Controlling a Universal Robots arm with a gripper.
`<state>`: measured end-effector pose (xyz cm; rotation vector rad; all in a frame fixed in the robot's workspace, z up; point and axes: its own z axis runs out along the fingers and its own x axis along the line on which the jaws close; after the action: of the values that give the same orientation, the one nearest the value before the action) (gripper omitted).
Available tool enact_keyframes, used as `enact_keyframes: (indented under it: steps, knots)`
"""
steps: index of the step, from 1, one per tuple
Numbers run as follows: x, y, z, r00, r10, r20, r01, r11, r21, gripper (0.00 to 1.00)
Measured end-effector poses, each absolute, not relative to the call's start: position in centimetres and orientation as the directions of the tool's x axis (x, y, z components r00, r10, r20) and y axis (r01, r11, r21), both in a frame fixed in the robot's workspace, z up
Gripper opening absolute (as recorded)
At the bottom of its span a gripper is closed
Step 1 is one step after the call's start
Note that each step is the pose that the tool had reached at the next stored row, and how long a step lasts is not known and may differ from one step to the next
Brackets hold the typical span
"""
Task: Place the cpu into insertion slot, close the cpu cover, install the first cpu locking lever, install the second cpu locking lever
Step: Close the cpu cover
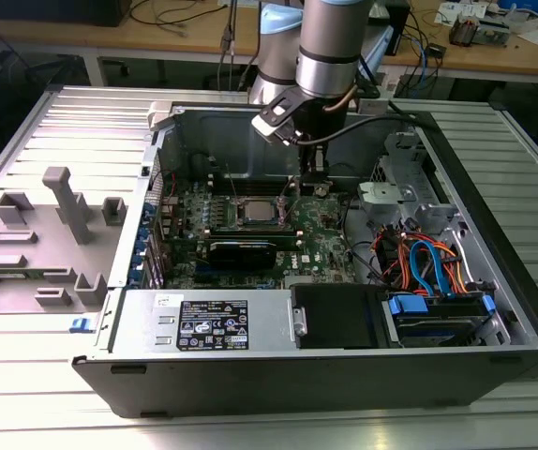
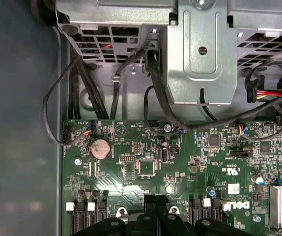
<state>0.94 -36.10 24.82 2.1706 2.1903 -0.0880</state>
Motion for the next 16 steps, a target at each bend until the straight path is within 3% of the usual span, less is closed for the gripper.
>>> enact_keyframes:
  steps: [16]
  knots:
    - [0.59,-36.09,24.82,-0.009,0.997,-0.080,1.000,0.009,-0.001,0.11]
